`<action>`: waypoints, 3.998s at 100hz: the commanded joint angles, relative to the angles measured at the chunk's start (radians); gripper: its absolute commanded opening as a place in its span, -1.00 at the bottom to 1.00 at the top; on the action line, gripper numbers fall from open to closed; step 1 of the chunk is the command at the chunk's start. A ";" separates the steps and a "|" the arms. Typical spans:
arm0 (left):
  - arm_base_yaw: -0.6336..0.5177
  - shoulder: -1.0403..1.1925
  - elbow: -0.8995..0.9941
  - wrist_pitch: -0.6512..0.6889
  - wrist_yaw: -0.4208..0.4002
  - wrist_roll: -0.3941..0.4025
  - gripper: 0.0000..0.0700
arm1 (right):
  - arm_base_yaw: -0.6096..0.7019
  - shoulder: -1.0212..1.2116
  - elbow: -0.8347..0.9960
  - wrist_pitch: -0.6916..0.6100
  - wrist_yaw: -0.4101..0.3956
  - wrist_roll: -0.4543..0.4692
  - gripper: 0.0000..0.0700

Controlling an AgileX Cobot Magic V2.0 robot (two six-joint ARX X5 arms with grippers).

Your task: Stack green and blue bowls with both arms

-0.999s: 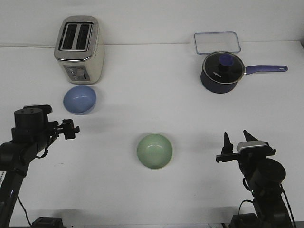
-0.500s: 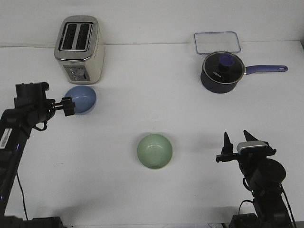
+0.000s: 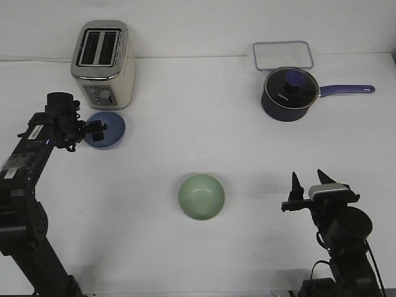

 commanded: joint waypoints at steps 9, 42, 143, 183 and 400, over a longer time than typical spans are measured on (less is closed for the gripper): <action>0.003 0.040 0.025 0.011 -0.001 -0.010 -0.68 | 0.002 0.000 0.011 0.012 0.000 0.007 0.28; 0.003 -0.019 0.033 -0.009 0.089 -0.020 -0.98 | 0.002 0.000 0.011 0.012 0.000 0.007 0.28; -0.649 -0.321 -0.038 -0.192 0.259 -0.047 -0.98 | 0.002 0.000 0.011 0.012 0.000 0.007 0.28; -0.715 -0.171 -0.039 -0.186 0.259 -0.046 -0.84 | 0.002 0.000 0.011 0.013 0.000 0.007 0.28; -0.256 -1.634 -1.089 0.372 -0.032 -0.053 -0.97 | 0.002 0.000 0.011 0.013 0.001 0.005 -1.00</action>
